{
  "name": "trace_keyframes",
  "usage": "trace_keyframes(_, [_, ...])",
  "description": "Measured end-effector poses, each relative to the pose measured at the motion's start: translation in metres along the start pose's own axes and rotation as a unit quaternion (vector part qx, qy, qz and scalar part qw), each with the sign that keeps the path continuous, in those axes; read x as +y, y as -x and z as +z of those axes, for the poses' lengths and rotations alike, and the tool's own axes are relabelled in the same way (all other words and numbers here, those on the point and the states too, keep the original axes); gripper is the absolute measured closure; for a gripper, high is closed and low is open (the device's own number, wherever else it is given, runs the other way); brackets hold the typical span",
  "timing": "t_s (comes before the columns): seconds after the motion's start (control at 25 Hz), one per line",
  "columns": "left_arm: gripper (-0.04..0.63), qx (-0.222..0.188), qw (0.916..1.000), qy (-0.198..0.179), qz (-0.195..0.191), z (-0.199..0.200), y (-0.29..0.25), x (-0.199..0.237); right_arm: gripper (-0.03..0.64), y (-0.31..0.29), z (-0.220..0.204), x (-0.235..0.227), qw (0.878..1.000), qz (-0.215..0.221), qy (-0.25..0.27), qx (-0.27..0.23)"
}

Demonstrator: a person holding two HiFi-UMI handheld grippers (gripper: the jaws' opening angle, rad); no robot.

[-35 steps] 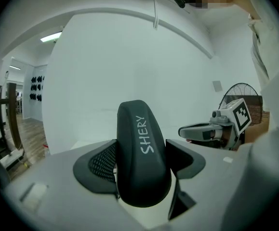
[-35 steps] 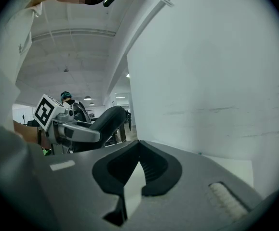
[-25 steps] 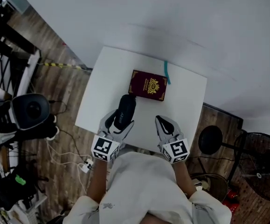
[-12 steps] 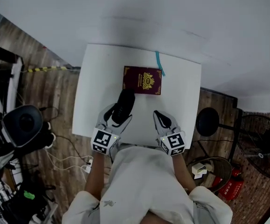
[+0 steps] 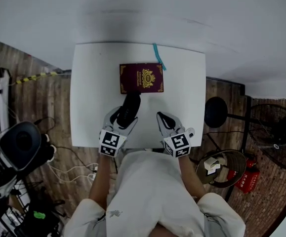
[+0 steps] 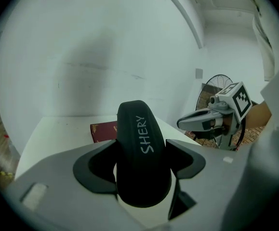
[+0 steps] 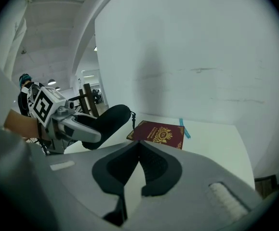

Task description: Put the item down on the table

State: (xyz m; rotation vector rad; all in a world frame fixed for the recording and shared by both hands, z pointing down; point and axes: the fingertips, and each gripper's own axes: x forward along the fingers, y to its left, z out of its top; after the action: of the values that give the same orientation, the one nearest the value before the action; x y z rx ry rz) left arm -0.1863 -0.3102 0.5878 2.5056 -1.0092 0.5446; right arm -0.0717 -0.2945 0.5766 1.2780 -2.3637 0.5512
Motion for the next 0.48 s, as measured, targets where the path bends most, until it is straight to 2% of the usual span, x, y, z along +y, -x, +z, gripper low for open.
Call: trace_keyframes(0.48, [0.258, 0.049, 0.9974, 0.032, 0.042, -0.043, -0.024, 0.003, 0.609, -0.022, -0.035, -0.008, 0.999, 0.028, -0.008, 0.025])
